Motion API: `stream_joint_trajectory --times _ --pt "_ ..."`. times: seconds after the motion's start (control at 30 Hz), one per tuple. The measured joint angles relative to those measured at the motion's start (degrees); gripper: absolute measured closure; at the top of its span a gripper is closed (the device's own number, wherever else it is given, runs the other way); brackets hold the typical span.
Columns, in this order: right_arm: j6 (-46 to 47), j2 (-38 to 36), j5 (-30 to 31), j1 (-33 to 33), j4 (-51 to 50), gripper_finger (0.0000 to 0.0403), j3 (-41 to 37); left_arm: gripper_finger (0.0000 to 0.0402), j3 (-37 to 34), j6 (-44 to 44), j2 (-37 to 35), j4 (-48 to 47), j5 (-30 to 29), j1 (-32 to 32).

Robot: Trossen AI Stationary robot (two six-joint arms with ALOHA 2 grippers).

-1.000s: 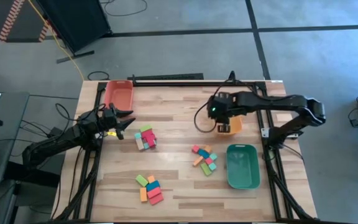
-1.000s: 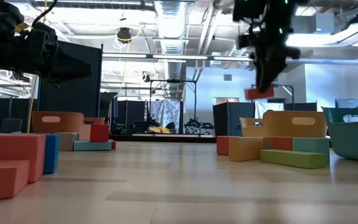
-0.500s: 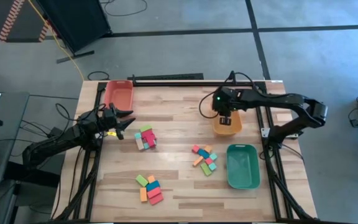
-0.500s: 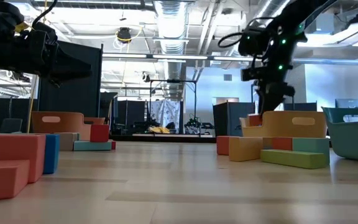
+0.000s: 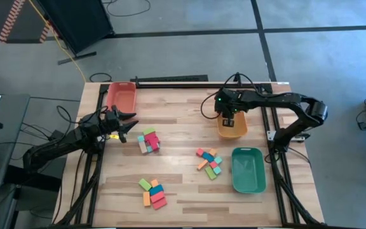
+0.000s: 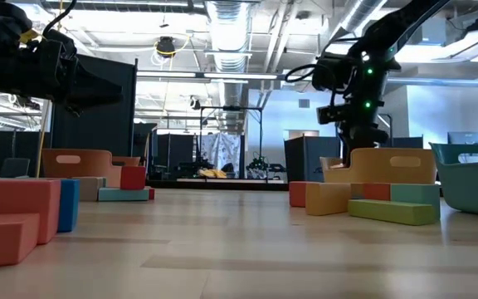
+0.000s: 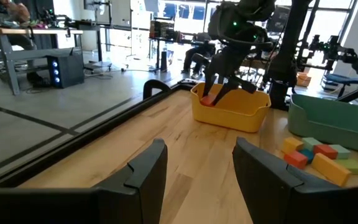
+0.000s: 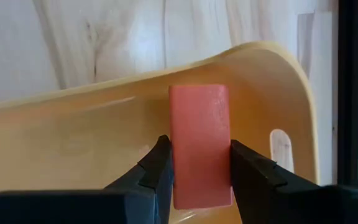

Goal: Sort blocks by size
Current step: Put the top large rectangular orange block into the yellow bin

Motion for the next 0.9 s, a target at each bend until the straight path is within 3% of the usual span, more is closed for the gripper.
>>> stream_joint_trajectory --times 0.9 --pt "2.5 2.6 -0.2 -0.1 1.3 0.0239 0.0 0.0228 0.0 0.0 0.0 0.0 0.0 0.0"
